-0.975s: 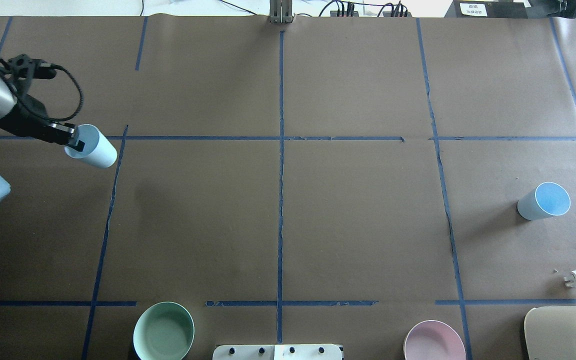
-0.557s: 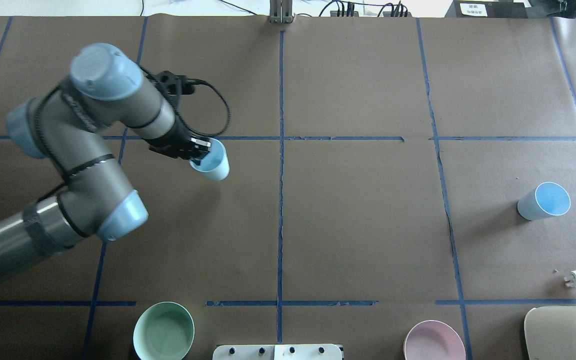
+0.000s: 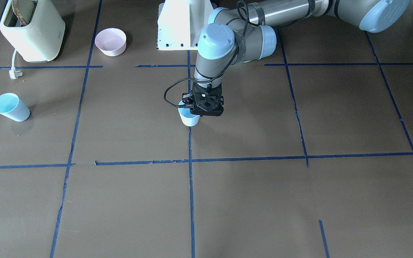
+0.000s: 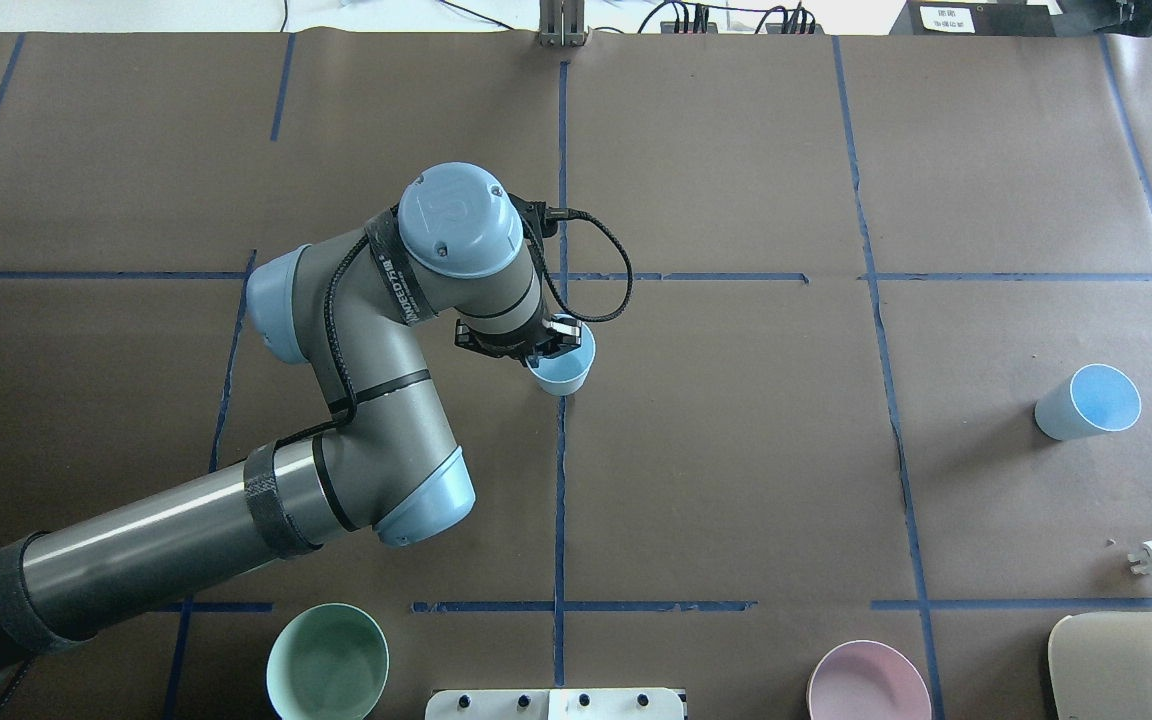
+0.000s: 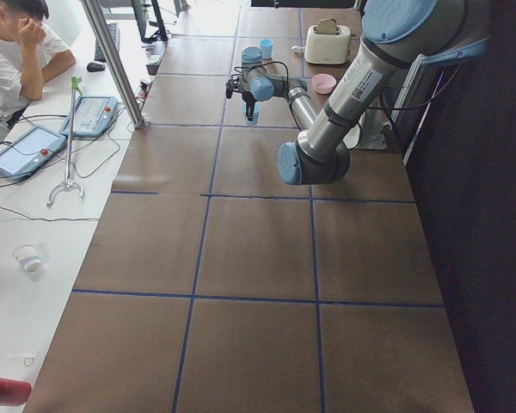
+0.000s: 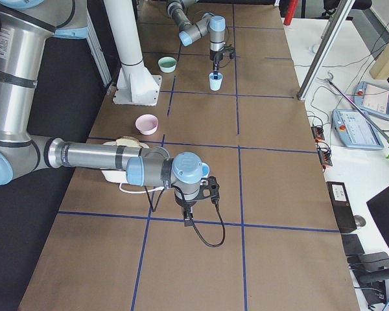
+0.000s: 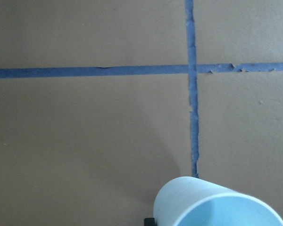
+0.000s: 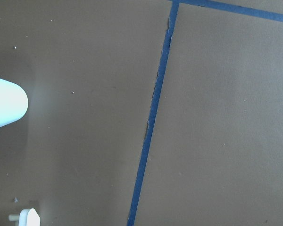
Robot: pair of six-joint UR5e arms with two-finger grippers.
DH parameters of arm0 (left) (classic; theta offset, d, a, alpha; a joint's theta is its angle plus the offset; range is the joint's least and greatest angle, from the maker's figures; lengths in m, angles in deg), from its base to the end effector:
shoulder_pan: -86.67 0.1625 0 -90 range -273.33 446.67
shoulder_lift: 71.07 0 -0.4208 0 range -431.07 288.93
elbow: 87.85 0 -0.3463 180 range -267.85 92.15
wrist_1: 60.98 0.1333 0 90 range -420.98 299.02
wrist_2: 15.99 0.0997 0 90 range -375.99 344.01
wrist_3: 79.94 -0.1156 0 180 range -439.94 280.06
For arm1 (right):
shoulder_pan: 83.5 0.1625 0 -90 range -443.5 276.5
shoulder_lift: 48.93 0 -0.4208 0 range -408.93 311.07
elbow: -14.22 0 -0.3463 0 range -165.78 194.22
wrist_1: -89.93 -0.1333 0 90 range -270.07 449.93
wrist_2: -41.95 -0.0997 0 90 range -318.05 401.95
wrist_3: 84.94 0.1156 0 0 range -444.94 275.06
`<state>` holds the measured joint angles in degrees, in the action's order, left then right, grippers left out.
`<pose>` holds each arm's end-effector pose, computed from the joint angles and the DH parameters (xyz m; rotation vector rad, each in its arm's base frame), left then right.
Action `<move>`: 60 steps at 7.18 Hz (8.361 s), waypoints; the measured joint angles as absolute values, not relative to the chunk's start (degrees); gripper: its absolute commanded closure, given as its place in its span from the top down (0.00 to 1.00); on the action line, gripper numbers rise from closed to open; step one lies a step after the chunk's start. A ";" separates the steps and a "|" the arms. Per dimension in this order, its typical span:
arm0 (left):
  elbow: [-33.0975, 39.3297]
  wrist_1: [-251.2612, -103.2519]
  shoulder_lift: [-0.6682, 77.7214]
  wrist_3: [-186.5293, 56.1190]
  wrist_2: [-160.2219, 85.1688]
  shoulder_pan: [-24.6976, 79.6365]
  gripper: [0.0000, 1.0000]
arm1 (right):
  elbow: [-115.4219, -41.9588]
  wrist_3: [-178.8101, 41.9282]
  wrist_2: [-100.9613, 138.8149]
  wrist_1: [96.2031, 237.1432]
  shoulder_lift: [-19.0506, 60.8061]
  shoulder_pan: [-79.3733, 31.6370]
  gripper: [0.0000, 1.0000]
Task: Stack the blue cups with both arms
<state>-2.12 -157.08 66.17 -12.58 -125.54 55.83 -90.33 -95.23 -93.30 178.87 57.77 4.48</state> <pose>0.5611 -0.4452 0.2082 0.0956 0.9003 0.0129 0.0398 -0.3249 0.6618 0.0390 -0.7903 -0.1960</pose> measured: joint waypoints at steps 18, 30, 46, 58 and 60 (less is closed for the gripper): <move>17.22 -141.20 8.11 -104.26 -149.64 -6.64 1.00 | -94.21 -64.45 -95.17 159.27 57.00 -8.62 1.00; 17.26 -141.40 7.64 -104.71 -150.91 -7.17 1.00 | -82.90 -47.46 -85.63 148.91 51.12 -25.50 0.00; 17.65 -141.40 7.95 -95.48 -150.96 -7.20 1.00 | -85.36 6.13 -66.27 186.76 -3.45 -51.60 0.00; 14.92 -141.40 8.94 -94.91 -150.84 -7.05 1.00 | -86.26 -14.41 -74.60 186.28 5.03 -43.63 1.00; 13.58 -141.39 9.30 -95.18 -150.82 -7.03 1.00 | -91.40 -38.53 -84.51 186.20 18.93 -30.54 1.00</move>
